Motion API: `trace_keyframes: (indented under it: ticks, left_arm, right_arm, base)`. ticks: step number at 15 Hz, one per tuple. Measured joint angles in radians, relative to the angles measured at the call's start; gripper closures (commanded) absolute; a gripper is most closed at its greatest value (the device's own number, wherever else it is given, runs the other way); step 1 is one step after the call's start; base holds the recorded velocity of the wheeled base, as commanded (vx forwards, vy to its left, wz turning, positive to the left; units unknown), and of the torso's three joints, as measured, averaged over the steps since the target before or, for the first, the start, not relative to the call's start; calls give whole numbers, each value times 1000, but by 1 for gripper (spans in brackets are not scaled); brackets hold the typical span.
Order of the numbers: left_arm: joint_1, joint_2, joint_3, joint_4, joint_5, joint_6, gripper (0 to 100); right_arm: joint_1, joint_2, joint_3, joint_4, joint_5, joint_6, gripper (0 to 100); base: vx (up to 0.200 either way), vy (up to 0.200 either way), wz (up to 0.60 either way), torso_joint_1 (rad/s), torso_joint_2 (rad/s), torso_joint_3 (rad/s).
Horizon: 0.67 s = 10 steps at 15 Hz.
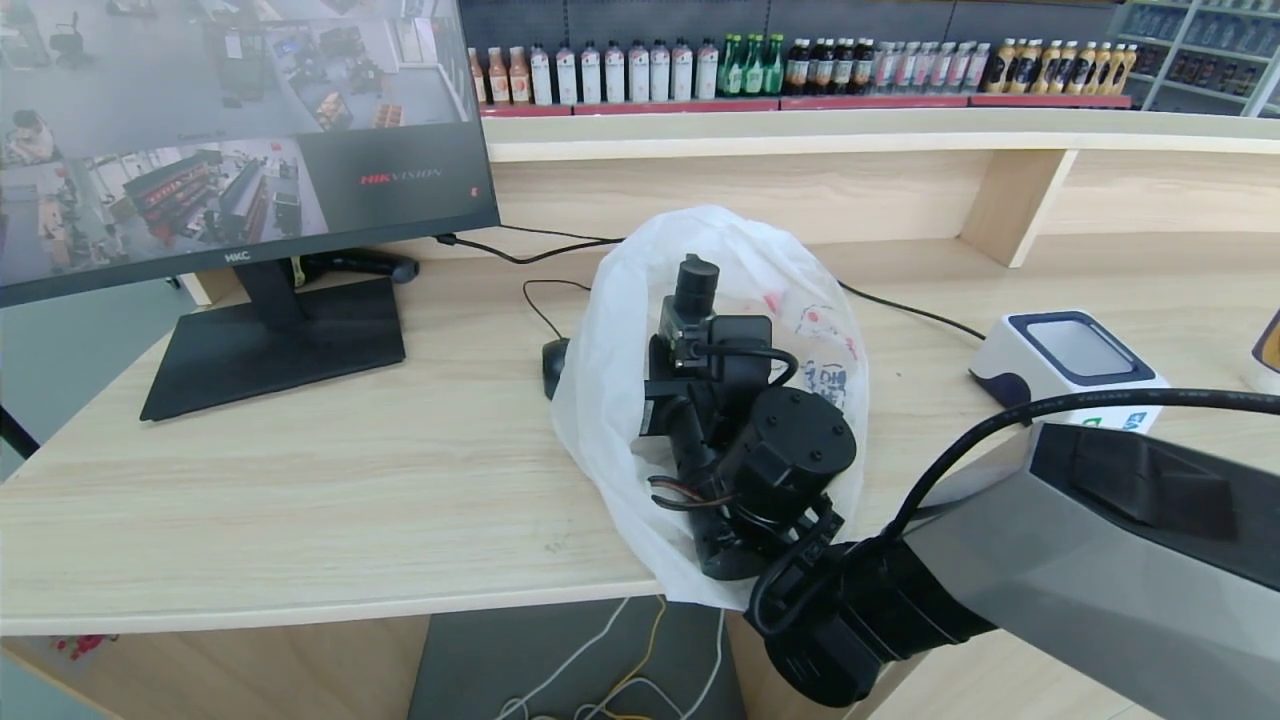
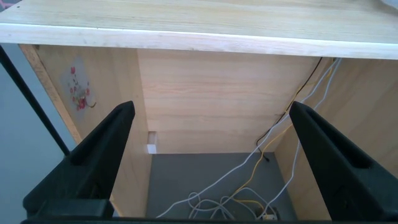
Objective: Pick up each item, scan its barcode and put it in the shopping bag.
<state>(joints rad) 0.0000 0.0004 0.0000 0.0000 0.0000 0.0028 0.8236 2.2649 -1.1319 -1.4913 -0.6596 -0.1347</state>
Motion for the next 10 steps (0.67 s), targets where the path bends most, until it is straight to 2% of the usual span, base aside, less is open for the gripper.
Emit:
trace_keyframes:
  ticks: [3, 4, 10]
  left_arm:
    - [0, 0, 0, 0, 0, 0, 0]
    - [0, 0, 0, 0, 0, 0, 0]
    - [0, 0, 0, 0, 0, 0, 0]
  right_arm:
    - [-3, 1, -3, 0, 1, -3, 100]
    - [-3, 2, -13, 3, -3, -3, 0]
    - [-8, 4, -58, 2, -20, -1, 0]
  base:
    - [0, 0, 0, 0, 0, 0]
    - [0, 0, 0, 0, 0, 0]
    - [0, 0, 0, 0, 0, 0]
